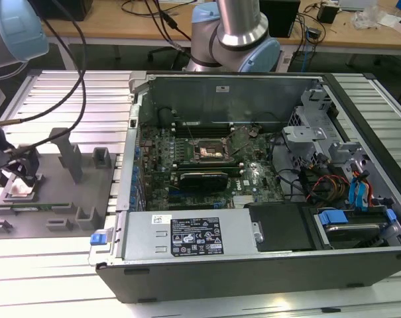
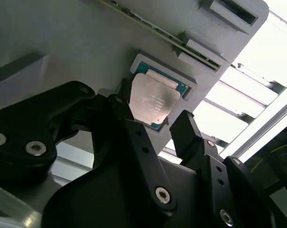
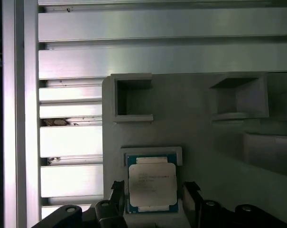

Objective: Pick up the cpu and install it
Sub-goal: 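Pick up the cpu and move it towards the insertion slot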

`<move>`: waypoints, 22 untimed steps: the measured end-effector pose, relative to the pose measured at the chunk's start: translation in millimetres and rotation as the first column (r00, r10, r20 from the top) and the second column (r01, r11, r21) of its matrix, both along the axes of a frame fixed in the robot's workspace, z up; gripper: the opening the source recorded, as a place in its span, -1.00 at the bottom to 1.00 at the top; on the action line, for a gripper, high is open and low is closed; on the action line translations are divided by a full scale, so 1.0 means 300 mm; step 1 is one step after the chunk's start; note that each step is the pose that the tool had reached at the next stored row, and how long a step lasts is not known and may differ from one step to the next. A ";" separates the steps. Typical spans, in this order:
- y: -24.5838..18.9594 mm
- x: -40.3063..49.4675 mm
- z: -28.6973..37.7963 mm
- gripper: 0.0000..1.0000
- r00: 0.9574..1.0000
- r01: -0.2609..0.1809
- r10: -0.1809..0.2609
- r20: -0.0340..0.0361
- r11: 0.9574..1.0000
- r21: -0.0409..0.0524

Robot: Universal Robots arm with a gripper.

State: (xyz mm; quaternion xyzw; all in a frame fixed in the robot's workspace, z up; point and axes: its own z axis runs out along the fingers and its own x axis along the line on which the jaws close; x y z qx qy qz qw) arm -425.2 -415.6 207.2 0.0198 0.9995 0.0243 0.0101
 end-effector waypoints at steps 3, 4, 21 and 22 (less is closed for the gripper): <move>0.000 0.003 -0.011 0.21 1.000 0.000 0.000 0.000 1.000 0.000; 0.000 0.003 -0.013 0.21 1.000 0.000 0.000 0.000 1.000 0.000; 0.001 0.009 -0.044 0.21 1.000 -0.002 0.002 0.000 1.000 0.000; 0.001 0.009 -0.045 0.21 1.000 -0.003 0.003 -0.001 1.000 0.000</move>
